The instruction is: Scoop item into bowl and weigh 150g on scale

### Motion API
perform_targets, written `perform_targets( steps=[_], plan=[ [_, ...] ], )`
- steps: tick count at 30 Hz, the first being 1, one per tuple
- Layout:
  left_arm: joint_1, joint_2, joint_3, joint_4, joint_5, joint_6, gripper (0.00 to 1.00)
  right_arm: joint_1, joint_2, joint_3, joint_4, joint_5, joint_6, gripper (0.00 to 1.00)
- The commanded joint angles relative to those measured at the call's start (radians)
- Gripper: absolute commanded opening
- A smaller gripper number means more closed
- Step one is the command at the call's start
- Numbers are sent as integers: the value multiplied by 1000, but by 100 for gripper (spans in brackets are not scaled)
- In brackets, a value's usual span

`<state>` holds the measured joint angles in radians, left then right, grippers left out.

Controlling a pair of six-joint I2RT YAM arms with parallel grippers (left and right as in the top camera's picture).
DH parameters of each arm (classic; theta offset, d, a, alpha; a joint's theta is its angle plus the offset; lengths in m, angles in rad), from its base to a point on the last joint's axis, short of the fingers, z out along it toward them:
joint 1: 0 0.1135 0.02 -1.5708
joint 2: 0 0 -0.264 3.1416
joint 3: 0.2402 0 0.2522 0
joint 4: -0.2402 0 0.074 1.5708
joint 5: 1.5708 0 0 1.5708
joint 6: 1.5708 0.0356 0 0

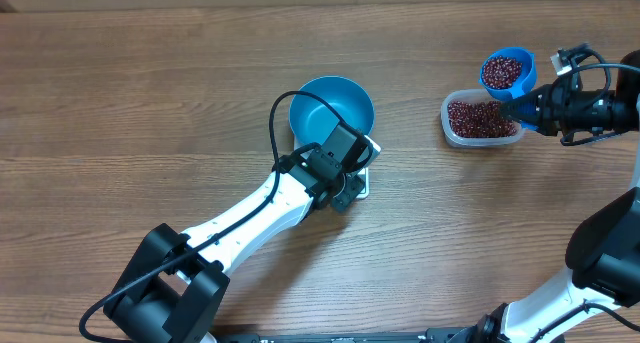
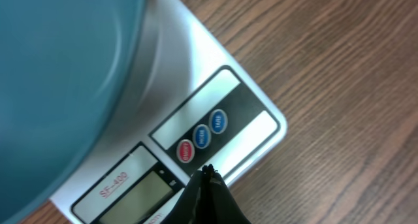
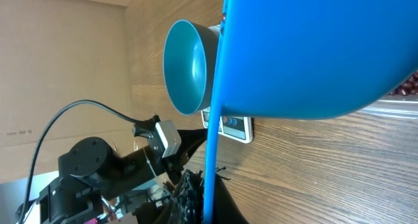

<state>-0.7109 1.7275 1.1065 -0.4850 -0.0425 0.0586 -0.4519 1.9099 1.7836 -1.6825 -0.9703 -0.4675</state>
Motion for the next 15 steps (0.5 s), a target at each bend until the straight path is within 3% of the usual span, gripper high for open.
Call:
perform_targets(
  steps=[1, 15],
  plan=[
    [6, 12, 1, 0, -40, -1, 4, -3, -36, 5, 6, -14, -12, 4],
    [6, 113, 1, 27, -43, -3, 4, -3, -36, 5, 9, -14, -12, 4]
  ],
)
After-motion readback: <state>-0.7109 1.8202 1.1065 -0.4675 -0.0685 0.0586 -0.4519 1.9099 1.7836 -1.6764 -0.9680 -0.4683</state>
